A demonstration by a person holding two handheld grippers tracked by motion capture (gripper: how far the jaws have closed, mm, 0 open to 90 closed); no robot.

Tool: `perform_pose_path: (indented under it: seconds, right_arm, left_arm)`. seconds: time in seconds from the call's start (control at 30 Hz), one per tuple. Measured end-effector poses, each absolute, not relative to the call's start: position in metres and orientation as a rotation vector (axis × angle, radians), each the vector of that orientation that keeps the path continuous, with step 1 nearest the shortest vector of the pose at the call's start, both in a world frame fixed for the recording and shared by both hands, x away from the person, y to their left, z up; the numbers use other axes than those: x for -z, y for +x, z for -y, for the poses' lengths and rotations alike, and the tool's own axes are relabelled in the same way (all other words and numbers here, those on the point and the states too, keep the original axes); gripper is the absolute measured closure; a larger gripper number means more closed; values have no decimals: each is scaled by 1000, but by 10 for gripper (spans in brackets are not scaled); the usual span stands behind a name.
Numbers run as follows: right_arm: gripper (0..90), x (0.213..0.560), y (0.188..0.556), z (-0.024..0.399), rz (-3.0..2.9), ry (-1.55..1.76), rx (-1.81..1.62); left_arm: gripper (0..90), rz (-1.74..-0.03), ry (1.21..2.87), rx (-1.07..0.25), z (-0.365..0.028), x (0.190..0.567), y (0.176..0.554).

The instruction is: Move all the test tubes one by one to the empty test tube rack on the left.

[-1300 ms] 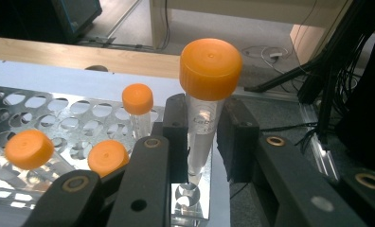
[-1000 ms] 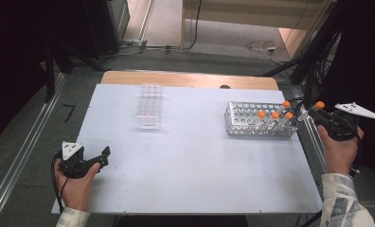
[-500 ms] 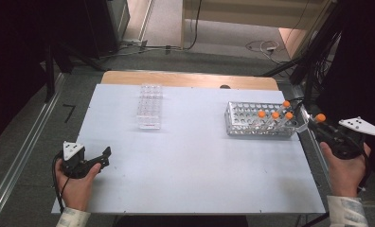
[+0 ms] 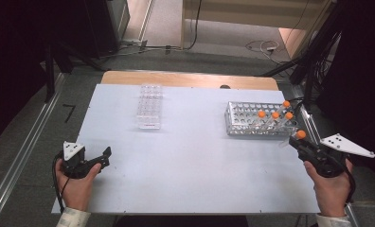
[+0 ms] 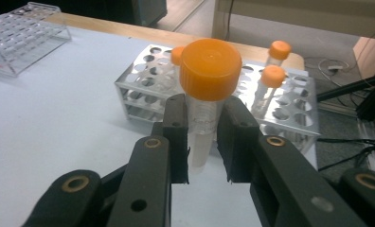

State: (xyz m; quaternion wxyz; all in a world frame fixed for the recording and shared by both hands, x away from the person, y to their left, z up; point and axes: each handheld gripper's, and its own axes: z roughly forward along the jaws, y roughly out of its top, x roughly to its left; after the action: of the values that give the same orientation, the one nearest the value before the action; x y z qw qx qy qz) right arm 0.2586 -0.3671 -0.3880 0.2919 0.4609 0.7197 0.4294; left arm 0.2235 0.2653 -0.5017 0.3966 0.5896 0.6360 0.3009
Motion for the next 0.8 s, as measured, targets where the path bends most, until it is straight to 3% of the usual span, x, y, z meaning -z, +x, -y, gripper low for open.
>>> perform_pose_path:
  seconds: [0.8]
  right_arm:
    - [725,429,272,303,-2103,1141,-1206]
  left_arm:
    - [69,-1570,1523,-735,-255,500,223]
